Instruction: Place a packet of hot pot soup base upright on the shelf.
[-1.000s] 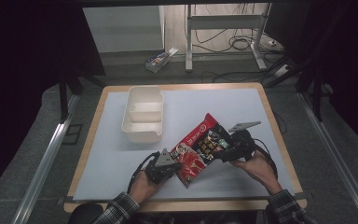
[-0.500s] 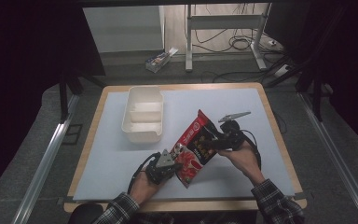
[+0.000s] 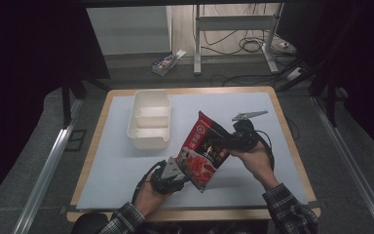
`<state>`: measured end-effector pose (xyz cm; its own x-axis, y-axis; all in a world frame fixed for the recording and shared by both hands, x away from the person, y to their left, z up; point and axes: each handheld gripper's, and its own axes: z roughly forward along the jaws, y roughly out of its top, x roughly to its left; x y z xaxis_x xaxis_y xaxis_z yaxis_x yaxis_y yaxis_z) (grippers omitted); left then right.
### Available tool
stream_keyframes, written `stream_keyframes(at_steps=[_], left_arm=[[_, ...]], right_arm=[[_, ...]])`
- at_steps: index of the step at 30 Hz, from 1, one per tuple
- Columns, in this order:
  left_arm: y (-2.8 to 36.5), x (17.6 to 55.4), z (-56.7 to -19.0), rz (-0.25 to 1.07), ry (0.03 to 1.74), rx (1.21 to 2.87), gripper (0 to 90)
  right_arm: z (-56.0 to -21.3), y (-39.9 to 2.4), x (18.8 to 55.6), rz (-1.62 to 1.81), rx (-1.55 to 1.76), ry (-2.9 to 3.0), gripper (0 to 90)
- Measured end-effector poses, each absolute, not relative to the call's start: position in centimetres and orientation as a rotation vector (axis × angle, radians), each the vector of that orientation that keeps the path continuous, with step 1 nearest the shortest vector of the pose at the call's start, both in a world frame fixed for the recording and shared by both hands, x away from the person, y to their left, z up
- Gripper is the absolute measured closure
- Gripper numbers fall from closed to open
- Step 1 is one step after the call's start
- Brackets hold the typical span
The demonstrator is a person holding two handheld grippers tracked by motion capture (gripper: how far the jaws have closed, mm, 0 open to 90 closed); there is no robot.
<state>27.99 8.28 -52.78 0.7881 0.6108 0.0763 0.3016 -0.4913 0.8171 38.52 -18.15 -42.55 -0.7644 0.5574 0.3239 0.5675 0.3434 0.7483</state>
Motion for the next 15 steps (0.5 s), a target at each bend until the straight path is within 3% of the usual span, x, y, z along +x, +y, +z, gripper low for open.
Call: stream_keyframes(at_steps=[10, 15], left_arm=[[9.3, 27.7, -52.3, 0.352, 0.740, 2.079, 17.6], [10.1, 27.5, -52.0, 0.344, 0.755, 2.091, 10.1]], right_arm=[[-40.0, -18.3, 39.2, -1.489, -1.097, -2.646, 71.9], [-39.1, -18.2, 39.9, -1.499, -1.104, -2.671, 71.7]])
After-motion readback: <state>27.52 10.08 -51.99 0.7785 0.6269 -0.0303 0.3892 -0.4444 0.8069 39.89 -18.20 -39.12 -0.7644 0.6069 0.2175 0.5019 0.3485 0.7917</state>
